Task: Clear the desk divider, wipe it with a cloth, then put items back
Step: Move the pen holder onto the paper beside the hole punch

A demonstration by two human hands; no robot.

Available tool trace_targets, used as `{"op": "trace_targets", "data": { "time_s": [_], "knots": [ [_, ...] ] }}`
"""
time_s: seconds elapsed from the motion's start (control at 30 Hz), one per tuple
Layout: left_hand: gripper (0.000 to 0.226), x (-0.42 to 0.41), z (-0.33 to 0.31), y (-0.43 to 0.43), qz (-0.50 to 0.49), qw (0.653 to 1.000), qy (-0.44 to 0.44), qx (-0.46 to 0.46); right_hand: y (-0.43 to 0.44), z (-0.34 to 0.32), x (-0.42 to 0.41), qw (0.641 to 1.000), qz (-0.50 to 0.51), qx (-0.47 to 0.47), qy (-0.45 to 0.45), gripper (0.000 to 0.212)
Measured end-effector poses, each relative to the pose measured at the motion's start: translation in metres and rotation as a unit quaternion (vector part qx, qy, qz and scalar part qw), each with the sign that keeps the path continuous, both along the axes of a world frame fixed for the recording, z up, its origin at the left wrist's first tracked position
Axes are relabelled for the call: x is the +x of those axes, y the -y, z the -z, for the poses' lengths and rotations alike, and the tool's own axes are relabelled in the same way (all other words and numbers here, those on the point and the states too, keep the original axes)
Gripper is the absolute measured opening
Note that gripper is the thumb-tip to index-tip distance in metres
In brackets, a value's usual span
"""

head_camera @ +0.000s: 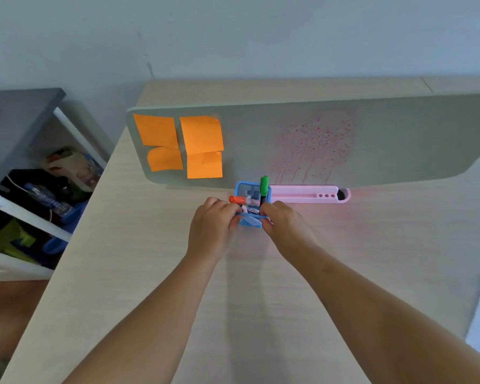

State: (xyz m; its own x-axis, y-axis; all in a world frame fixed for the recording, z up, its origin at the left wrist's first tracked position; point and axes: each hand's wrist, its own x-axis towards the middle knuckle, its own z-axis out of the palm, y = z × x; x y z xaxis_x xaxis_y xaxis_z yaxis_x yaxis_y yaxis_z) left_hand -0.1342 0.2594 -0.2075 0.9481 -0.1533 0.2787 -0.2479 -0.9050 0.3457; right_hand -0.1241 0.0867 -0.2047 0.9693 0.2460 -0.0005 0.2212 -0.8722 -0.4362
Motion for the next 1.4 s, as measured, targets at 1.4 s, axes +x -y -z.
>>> {"op": "trace_targets", "data": {
  "time_s": [1.4],
  "knots": [
    [0.013, -0.182, 0.014, 0.448, 0.437, 0.899, -0.03, 0.009, 0.394, 0.007, -0.316, 0.888, 0.457, 0.044, 0.006, 0.004]
  ]
}}
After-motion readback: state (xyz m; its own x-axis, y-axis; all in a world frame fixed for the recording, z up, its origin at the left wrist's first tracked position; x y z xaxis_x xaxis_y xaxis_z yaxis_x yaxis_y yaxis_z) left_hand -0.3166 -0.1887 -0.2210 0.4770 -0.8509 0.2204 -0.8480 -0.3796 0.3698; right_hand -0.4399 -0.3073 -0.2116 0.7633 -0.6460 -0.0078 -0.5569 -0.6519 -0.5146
